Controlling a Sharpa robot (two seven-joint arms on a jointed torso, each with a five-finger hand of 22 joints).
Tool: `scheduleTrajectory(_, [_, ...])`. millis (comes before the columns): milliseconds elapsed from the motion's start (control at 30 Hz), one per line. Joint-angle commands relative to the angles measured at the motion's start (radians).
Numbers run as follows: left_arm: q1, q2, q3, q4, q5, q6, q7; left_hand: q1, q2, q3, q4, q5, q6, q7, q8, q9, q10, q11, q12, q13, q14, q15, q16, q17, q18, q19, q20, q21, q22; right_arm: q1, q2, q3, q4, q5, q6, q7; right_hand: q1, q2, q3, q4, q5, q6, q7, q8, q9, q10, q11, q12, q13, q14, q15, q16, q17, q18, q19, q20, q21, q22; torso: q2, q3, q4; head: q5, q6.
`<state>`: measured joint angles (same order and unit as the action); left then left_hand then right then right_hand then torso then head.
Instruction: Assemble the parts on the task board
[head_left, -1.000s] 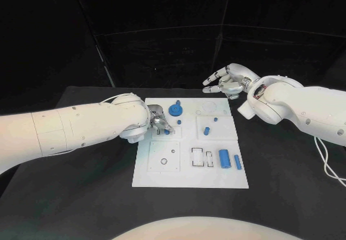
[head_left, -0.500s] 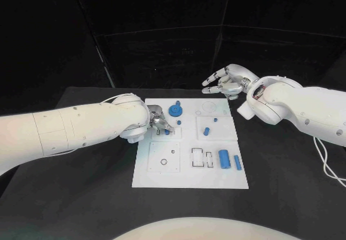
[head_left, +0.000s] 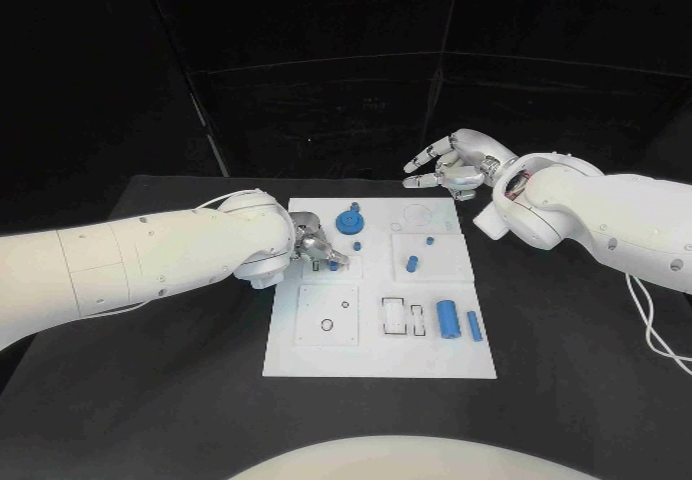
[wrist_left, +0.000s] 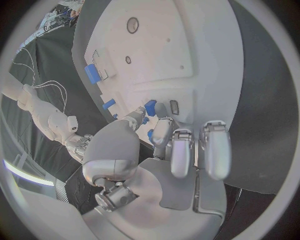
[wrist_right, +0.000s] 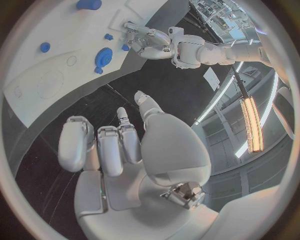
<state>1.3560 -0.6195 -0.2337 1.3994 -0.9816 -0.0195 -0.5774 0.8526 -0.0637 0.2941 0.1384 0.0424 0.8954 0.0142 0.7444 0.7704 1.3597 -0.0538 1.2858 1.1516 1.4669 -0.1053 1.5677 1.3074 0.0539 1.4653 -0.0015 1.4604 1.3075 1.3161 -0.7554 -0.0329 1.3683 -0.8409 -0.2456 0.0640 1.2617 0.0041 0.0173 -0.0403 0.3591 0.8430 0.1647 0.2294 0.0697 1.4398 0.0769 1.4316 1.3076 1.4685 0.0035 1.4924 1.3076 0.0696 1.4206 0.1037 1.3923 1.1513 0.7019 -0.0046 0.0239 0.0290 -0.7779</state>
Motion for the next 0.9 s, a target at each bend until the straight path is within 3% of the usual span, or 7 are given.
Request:
scheduleTrajectory(33, [-0.003, -0.01, -0.002, 0.009, -0.001, -0.004, -0.01, -0.001, -0.005, -0.024, 0.007, 0.005, 0.002, -0.004, 0.004, 0.002, 0.003, -0.003, -0.001, -0.002, 0.104, -0.01, 0.003, 0.263, -0.018, 0.059, -0.005, 0.003, 0.091, 0.002, 0.002, 0.001, -0.003, -0.001, 0.008, 0.015, -0.012, 0.002, -0.008, 0.0, 0.006, -0.009, 0.001, 0.004, -0.001, -0.01, 0.0, -0.007, 0.078, 0.066, -0.007, -0.005, 0.099, 0.009, -0.005, -0.005, -0.006, -0.001, 0.0, -0.0006, 0.0003, -0.002, 0.0])
scheduleTrajectory(167, [-0.003, -0.021, 0.0, 0.02, -0.001, -0.007, -0.004, 0.005, -0.001, -0.045, 0.013, 0.006, 0.001, -0.004, 0.004, 0.004, 0.002, -0.004, -0.002, -0.004, 0.104, -0.011, 0.003, 0.263, -0.018, 0.059, -0.006, 0.002, 0.09, 0.001, 0.003, 0.001, -0.006, -0.001, 0.008, 0.016, -0.012, 0.001, -0.009, 0.001, 0.006, -0.009, 0.001, 0.004, -0.001, -0.01, 0.0, -0.006, 0.078, 0.066, -0.007, -0.005, 0.099, 0.009, -0.005, -0.005, -0.006, -0.002, 0.001, -0.0011, 0.0004, -0.003, 0.002])
scheduleTrajectory(267, [-0.003, -0.029, 0.009, 0.028, -0.001, -0.006, 0.01, 0.019, 0.008, -0.074, 0.02, 0.006, -0.002, -0.004, 0.003, 0.007, -0.001, -0.004, -0.005, -0.009, 0.104, -0.011, 0.003, 0.263, -0.018, 0.059, -0.007, 0.001, 0.089, 0.001, 0.005, 0.001, -0.01, -0.004, 0.006, 0.019, -0.013, 0.0, -0.01, 0.001, 0.005, -0.009, 0.001, 0.004, -0.001, -0.01, 0.0, -0.007, 0.077, 0.065, -0.007, -0.006, 0.097, 0.009, -0.006, -0.005, -0.006, -0.003, 0.0, -0.0004, 0.0008, -0.005, 0.002])
scheduleTrajectory(667, [0.003, -0.051, 0.073, 0.059, 0.011, 0.007, 0.029, 0.028, 0.009, -0.163, 0.057, 0.005, -0.017, 0.001, -0.007, 0.009, -0.012, 0.001, -0.015, -0.023, 0.104, -0.008, 0.003, 0.263, -0.016, 0.056, -0.005, -0.005, 0.082, -0.003, 0.023, 0.0, -0.039, -0.036, 0.001, 0.025, -0.013, 0.0, -0.011, 0.001, 0.005, -0.009, 0.001, 0.005, -0.001, -0.012, 0.0, -0.008, 0.075, 0.065, -0.007, -0.007, 0.095, 0.01, -0.007, -0.005, -0.008, -0.006, 0.0, 0.0004, 0.0009, -0.004, 0.009])
scheduleTrajectory(733, [0.009, -0.058, 0.082, 0.064, 0.017, 0.025, 0.023, 0.034, 0.008, -0.178, 0.062, 0.005, -0.028, 0.005, -0.016, 0.006, -0.02, 0.004, -0.023, -0.034, 0.104, -0.006, 0.003, 0.263, -0.015, 0.054, -0.004, -0.01, 0.075, -0.003, 0.024, 0.0, -0.042, -0.037, 0.001, 0.025, -0.013, 0.0, -0.011, 0.001, 0.005, -0.009, 0.001, 0.005, -0.001, -0.012, 0.0, -0.008, 0.075, 0.065, -0.007, -0.007, 0.095, 0.01, -0.007, -0.005, -0.008, -0.006, 0.0, 0.0006, 0.0007, -0.004, 0.009])
scheduleTrajectory(900, [0.047, -0.078, 0.094, 0.047, 0.024, 0.1, 0.012, 0.091, 0.018, -0.22, 0.064, 0.005, -0.081, 0.031, -0.077, -0.031, -0.072, 0.027, -0.073, -0.103, 0.104, 0.011, 0.003, 0.263, -0.007, 0.04, 0.009, -0.04, 0.033, -0.004, 0.024, 0.0, -0.046, -0.039, 0.003, 0.024, -0.014, 0.0, -0.011, 0.001, 0.006, -0.009, 0.001, 0.005, -0.001, -0.012, 0.0, -0.008, 0.076, 0.064, -0.007, -0.008, 0.095, 0.01, -0.007, -0.005, -0.008, -0.007, 0.0, 0.0014, 0.0007, -0.006, 0.011])
